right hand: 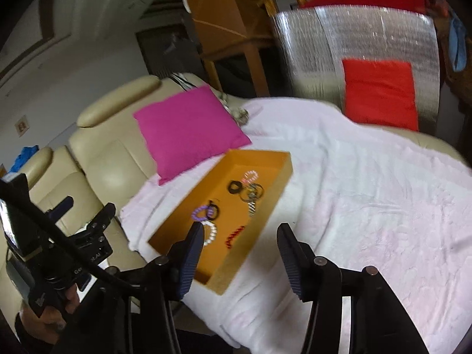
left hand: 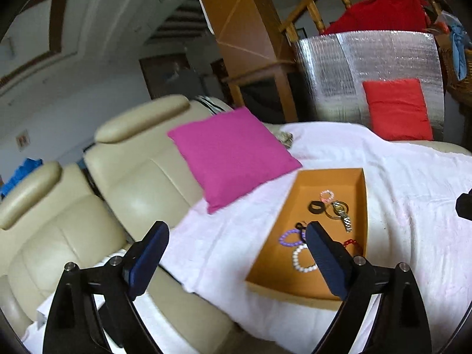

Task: Organize jewelry

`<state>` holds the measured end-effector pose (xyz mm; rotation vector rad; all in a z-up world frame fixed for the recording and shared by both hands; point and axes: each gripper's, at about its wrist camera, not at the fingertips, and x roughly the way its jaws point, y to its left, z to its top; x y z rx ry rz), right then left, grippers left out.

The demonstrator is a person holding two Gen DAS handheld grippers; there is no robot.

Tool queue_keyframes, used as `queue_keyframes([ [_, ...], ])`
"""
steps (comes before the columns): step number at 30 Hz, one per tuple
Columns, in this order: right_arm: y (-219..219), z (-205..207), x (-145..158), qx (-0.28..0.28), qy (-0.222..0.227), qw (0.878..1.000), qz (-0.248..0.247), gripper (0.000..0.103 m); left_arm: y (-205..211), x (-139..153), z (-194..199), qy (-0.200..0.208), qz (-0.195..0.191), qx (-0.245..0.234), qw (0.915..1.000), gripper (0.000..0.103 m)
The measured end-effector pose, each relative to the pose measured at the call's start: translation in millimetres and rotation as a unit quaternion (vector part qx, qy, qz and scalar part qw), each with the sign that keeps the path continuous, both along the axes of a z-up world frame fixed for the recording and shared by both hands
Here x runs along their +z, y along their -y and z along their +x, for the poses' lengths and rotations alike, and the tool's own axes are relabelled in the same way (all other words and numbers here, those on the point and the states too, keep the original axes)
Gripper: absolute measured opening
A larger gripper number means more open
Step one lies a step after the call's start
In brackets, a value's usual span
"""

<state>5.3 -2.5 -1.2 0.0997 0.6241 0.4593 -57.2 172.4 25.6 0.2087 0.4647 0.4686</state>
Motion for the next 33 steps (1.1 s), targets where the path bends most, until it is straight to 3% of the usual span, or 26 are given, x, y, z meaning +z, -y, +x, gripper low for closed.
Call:
queue_keyframes([
  [10, -15, -79, 21, 0.002, 0.052, 0.998, -0.026, 0.063, -7, 29, -59, 0.016, -0.017, 0.018, 0.9996, 0.095],
  [15, -18, -106, 23, 0.006, 0.053, 0.998, -0.016, 0.066, -7, 33, -78, 0.018, -0.008, 0.028, 0.9994, 0.095],
  [22, -23, -126, 25, 0.002, 0.066, 0.997, -0.031, 0.067, -14, 39, -97, 0.021, -0.012, 0.043, 0.9988, 0.096],
  [33, -34, -125, 18, 0.002, 0.055, 0.998, -0.030, 0.067, -14, 36, -98, 0.017, -0.012, 0.046, 0.9987, 0.096],
])
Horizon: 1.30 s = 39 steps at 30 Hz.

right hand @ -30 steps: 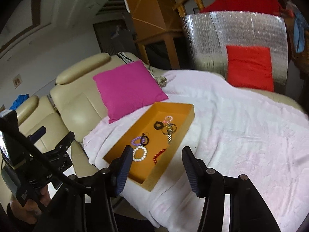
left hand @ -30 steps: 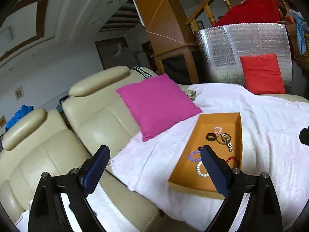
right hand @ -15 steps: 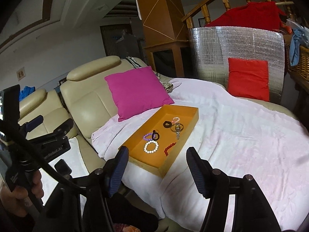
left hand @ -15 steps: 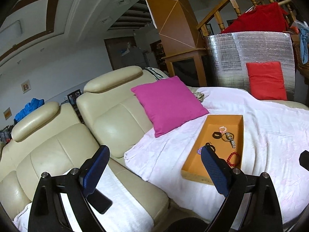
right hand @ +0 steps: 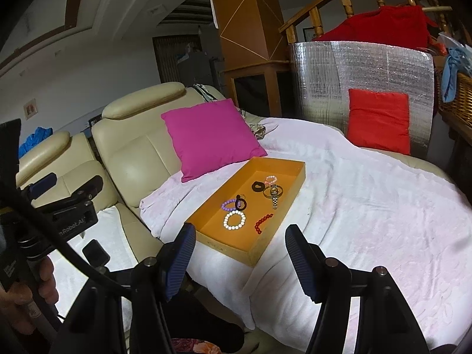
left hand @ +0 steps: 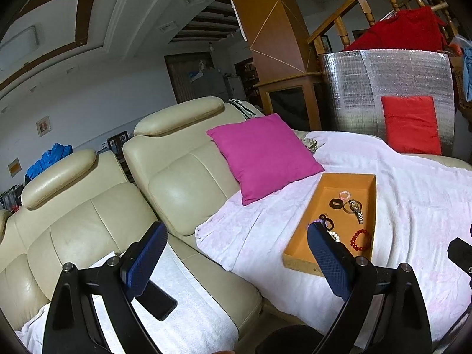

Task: Organize jewelry

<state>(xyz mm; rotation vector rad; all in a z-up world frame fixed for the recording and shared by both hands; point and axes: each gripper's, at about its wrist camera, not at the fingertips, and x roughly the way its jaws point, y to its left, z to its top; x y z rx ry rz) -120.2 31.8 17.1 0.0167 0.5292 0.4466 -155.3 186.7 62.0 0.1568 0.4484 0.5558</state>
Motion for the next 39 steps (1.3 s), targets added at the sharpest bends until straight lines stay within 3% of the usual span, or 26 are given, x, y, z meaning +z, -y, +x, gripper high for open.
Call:
queue_keyframes([
  [39, -2.4, 1.8, 4.4, 0.000, 0.003, 1.000, 0.005, 0.067, -9.5, 0.9, -2.7, 0.000, 0.004, 0.010, 0.9999, 0.096],
])
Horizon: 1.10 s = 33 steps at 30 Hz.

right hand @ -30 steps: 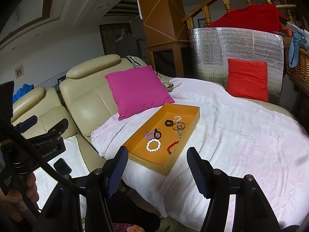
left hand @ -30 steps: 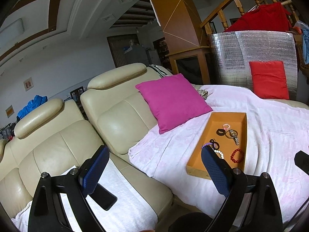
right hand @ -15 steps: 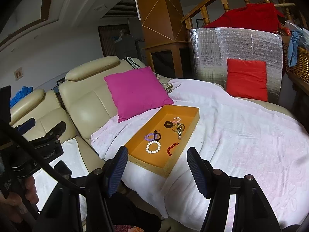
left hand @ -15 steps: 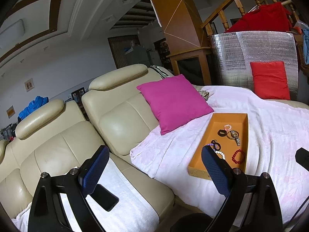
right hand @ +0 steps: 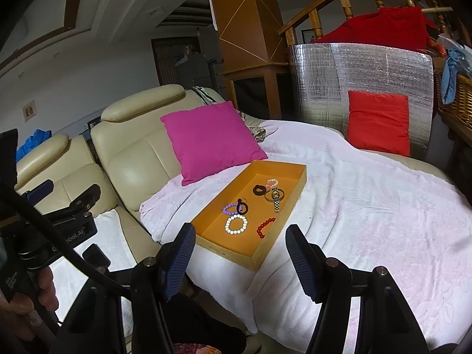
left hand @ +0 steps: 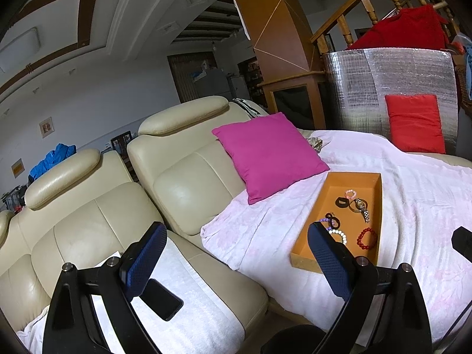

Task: Organize jewelry

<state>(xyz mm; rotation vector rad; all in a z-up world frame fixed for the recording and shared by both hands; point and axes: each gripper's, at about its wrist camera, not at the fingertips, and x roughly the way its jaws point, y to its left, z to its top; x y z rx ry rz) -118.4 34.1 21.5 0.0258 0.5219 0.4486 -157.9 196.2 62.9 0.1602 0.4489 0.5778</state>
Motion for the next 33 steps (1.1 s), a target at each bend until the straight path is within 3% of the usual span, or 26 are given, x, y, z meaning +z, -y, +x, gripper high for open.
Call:
queue_keyframes([
  [17, -11, 6, -2, -0.001, -0.001, 1.000, -0.012, 0.068, -7, -5, 0, 0.000, -0.008, -0.003, 1.0000, 0.096],
  [33, -33, 58, -8, 0.000, -0.012, 1.000, -0.026, 0.068, -23, -11, 35, -0.012, -0.023, 0.007, 0.9996, 0.096],
])
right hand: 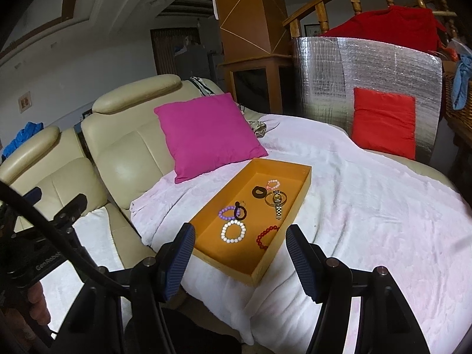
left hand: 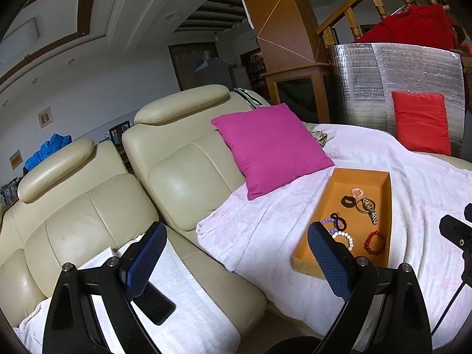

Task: Organize jewelry

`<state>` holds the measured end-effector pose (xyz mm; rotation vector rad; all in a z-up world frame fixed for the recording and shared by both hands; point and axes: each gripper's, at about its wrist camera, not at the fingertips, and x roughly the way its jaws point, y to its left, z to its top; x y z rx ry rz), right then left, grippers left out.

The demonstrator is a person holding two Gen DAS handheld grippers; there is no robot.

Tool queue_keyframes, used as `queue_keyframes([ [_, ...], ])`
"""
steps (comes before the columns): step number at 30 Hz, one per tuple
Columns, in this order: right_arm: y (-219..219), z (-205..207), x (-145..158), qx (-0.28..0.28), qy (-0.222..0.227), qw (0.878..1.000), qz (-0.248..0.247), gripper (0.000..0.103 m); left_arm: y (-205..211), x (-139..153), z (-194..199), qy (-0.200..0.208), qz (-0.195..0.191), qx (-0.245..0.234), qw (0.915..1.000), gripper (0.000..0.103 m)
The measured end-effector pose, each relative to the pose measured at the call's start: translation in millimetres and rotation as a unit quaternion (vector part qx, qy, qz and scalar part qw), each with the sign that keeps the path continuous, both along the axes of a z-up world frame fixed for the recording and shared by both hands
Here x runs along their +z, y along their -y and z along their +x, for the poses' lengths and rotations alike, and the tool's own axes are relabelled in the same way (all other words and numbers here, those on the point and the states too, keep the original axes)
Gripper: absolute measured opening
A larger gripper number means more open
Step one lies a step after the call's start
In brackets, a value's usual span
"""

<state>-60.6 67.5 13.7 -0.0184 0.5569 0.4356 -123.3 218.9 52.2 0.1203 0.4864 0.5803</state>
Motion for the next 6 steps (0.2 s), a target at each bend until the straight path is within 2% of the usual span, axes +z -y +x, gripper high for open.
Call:
queue_keyframes([
  [3, 0, 14, -3, 0.001, -0.006, 1.000, 0.003, 0.068, 4, -1, 10, 0.005, 0.000, -0.008, 1.0000, 0.096],
  [6, 14, 29, -8, -0.014, -0.010, 1.000, 0.012, 0.068, 19, -6, 29, -0.008, -0.011, -0.034, 0.9993, 0.096],
])
